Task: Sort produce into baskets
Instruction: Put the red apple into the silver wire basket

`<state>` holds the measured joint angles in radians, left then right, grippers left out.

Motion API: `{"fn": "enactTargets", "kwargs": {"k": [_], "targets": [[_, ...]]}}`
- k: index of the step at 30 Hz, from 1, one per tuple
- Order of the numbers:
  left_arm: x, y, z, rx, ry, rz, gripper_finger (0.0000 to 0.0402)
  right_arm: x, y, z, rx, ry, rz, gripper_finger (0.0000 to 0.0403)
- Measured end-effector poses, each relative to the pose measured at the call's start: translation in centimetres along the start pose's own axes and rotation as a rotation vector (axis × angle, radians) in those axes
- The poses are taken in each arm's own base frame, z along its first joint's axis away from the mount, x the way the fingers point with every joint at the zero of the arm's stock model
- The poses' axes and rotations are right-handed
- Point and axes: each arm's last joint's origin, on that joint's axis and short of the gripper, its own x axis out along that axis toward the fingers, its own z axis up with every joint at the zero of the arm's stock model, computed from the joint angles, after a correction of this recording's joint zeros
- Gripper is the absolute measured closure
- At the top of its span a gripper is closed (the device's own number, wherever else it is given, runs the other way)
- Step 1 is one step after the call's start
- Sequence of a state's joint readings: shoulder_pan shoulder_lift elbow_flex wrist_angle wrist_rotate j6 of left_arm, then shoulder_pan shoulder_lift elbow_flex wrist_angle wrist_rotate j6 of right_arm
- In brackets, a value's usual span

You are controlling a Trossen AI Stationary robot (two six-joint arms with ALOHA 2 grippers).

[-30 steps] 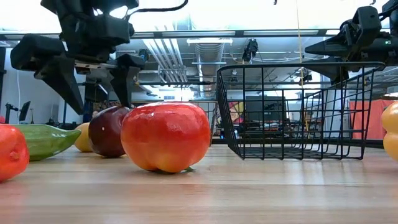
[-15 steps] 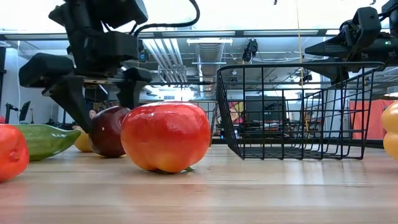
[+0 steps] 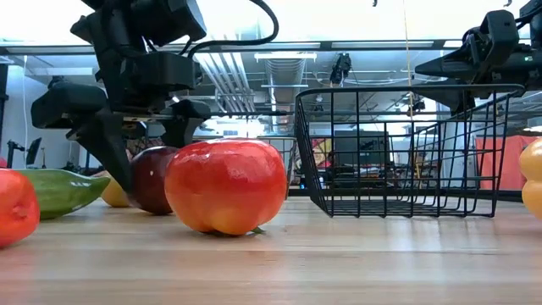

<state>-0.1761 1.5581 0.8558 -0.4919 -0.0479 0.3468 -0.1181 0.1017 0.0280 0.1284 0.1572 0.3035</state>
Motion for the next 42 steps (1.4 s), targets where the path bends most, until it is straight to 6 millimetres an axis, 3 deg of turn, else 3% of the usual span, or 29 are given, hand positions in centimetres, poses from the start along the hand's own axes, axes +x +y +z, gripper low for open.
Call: {"fn": "enactTargets", "kwargs": {"k": [13, 18, 25, 34, 42], "targets": [[-0.4, 0.0, -0.1, -0.017, -0.003, 0.001, 0.0083, 0.0, 0.0, 0.0, 0.0, 0.0, 0.0, 0.0188], [-2.3, 0.2, 0.0, -0.032, -0.063, 0.042, 0.0084, 0.0, 0.0, 0.0, 0.001, 0.0, -0.001, 0.0188], [-6.8, 1.2, -0.4, -0.067, -0.191, 0.214, 0.0084, 0.0, 0.0, 0.0, 0.002, -0.003, 0.0, 0.0188], [-13.2, 5.6, -0.9, -0.173, -0.551, 0.541, 0.0084, 0.0, 0.0, 0.0, 0.001, -0.004, 0.0, 0.0188], [-14.8, 12.3, -3.8, -0.376, -0.709, 0.754, 0.0082, 0.0, 0.0, 0.1, -0.009, -0.009, 0.001, 0.0188]]}}
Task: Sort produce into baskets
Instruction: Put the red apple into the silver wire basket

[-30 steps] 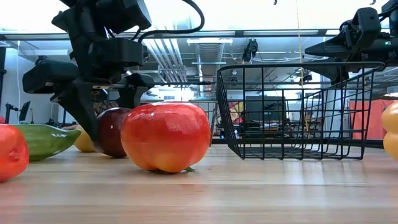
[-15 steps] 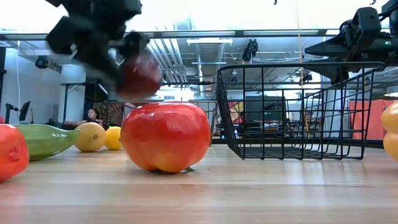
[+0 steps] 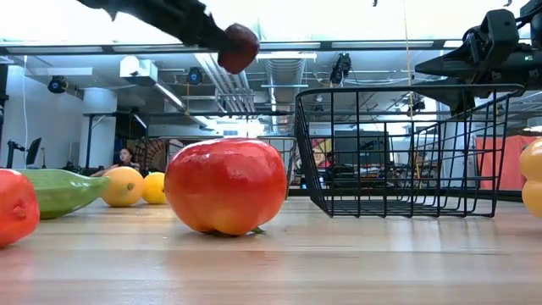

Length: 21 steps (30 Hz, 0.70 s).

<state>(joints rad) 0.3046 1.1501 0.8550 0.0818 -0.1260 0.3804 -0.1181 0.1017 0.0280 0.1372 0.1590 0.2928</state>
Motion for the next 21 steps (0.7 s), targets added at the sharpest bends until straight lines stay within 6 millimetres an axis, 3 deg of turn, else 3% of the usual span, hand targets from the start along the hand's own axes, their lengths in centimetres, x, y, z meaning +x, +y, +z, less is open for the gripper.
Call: {"fn": "enactTargets", "kwargs": {"k": [8, 15, 21], "targets": [[3.0, 6.0, -5.0, -0.294, 0.211, 0.204, 0.0082, 0.0, 0.0, 0.0, -0.005, -0.003, 0.0, 0.0188], [5.1, 7.5, -6.7, -0.368, 0.377, 0.176, 0.0082, 0.0, 0.0, 0.0, -0.015, -0.006, -0.013, 0.0188], [6.7, 8.2, -7.5, -0.308, 0.704, 0.172, 0.0081, 0.0, -0.1, 0.0, -0.015, -0.006, -0.027, 0.0188]]}}
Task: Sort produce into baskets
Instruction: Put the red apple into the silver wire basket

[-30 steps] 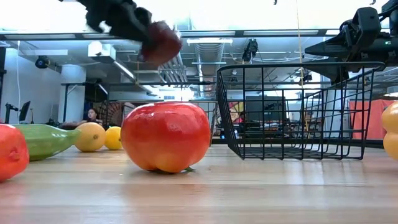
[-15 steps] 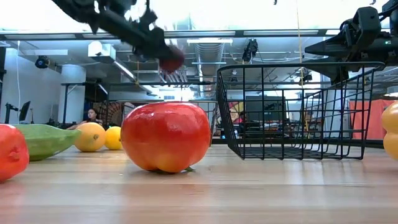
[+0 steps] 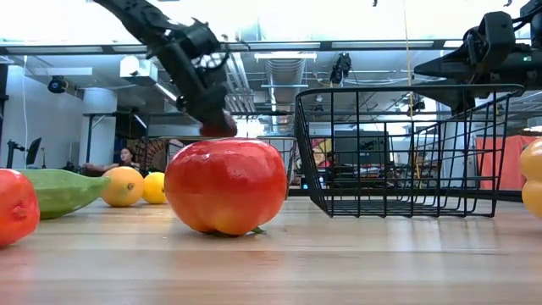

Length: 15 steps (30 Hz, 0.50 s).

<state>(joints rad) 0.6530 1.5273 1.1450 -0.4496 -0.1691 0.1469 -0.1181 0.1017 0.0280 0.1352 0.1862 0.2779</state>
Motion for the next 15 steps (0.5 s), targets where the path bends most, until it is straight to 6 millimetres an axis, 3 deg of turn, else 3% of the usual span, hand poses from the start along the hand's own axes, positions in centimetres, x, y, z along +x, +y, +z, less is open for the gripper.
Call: {"fn": "enactTargets", "kwargs": {"k": [8, 15], "targets": [[2.4, -0.2, 1.2, 0.229, 0.278, -0.062, 0.0081, 0.0, 0.0, 0.0, 0.0, 0.004, -0.001, 0.0188], [3.9, -0.4, 1.1, 0.512, 0.334, -0.126, 0.0081, 0.0, 0.0, 0.0, 0.001, 0.005, -0.001, 0.0188]]}}
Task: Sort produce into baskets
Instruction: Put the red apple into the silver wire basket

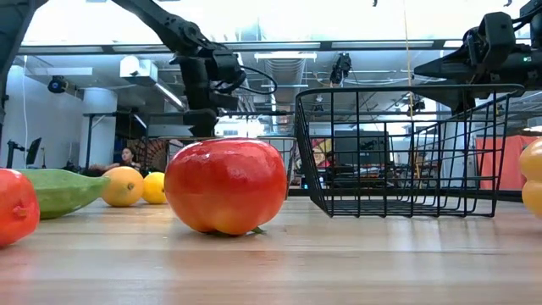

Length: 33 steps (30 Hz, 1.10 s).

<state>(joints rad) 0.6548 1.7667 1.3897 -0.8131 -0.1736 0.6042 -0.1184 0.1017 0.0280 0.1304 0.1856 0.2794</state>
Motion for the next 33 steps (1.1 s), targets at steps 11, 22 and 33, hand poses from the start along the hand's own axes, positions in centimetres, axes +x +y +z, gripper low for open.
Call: {"fn": "enactTargets", "kwargs": {"k": [11, 22, 33], "targets": [[0.1, -0.4, -0.3, 0.104, -0.033, -0.052, 0.0081, 0.0, 0.0, -0.1, -0.003, 0.006, -0.001, 0.0188], [0.8, -0.5, -0.1, 0.105, -0.047, -0.068, 0.0081, 0.0, 0.0, -0.1, -0.004, 0.01, -0.002, 0.0188], [1.5, -0.4, 0.2, 0.117, -0.056, -0.054, 0.0081, 0.0, 0.0, -0.1, -0.003, 0.013, -0.003, 0.0188]]}}
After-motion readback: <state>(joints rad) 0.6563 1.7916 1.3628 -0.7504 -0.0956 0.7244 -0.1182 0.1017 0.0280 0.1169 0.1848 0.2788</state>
